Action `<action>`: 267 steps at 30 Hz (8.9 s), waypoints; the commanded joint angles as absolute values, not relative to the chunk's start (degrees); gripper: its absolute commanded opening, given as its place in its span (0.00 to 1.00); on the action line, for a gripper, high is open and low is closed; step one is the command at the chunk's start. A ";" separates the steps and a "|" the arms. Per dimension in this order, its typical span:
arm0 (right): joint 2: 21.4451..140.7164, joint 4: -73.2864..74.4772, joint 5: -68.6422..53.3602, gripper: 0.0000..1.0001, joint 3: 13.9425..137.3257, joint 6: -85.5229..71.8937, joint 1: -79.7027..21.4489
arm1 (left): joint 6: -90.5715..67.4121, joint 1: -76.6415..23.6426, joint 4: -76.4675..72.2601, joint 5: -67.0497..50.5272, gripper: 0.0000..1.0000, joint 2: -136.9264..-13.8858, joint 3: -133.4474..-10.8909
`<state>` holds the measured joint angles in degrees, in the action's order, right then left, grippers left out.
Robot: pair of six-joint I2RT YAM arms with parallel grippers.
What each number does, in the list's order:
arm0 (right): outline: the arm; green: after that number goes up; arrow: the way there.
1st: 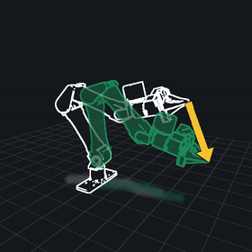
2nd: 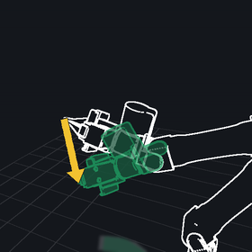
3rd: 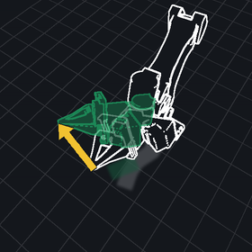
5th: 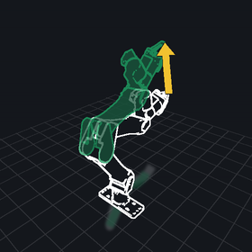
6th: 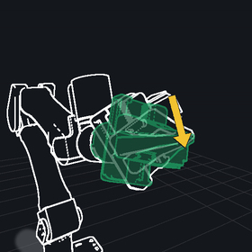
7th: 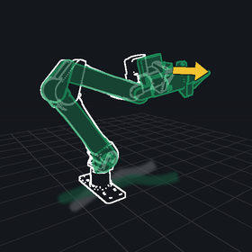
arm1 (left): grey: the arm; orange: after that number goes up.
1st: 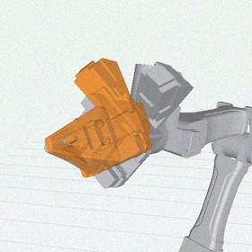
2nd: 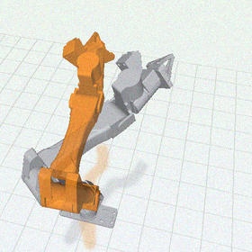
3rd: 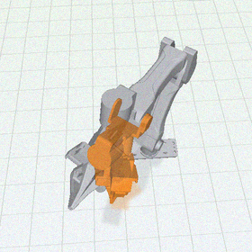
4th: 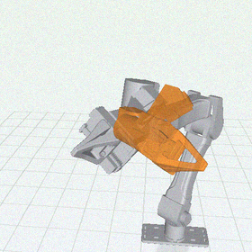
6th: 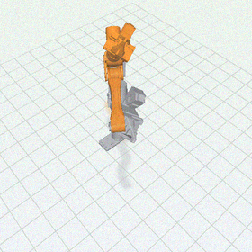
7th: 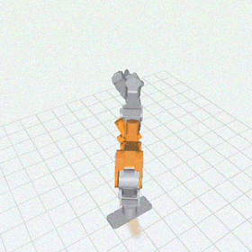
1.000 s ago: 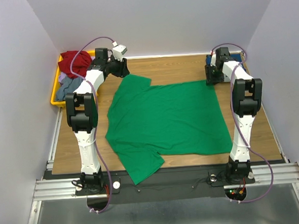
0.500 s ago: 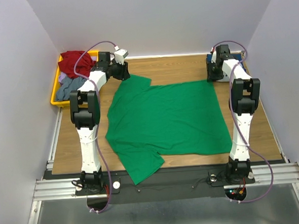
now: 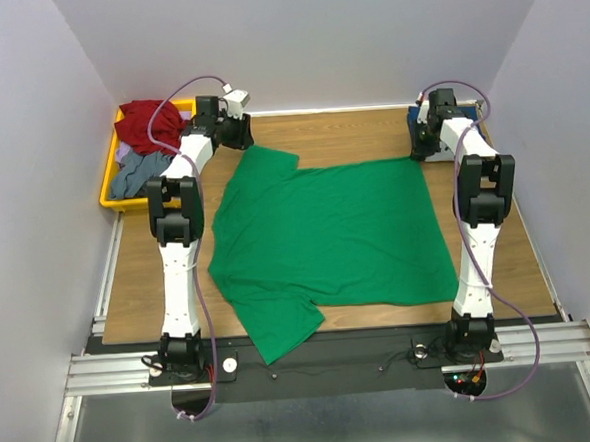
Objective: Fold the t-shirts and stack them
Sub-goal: Fold the tshirt
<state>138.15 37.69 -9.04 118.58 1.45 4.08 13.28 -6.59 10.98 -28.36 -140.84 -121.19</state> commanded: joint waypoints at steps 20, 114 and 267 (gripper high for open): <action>136.76 36.21 -15.03 0.01 114.61 1.67 3.43 | 20.57 -9.40 23.46 -20.04 0.59 -151.70 -140.62; 105.82 36.47 -22.59 0.01 76.29 30.23 7.73 | 29.79 -13.71 18.45 -25.23 0.00 -79.19 -50.62; 121.11 47.63 -21.18 0.51 97.38 33.57 5.80 | 38.58 -2.46 27.69 -26.46 0.46 -115.31 -83.59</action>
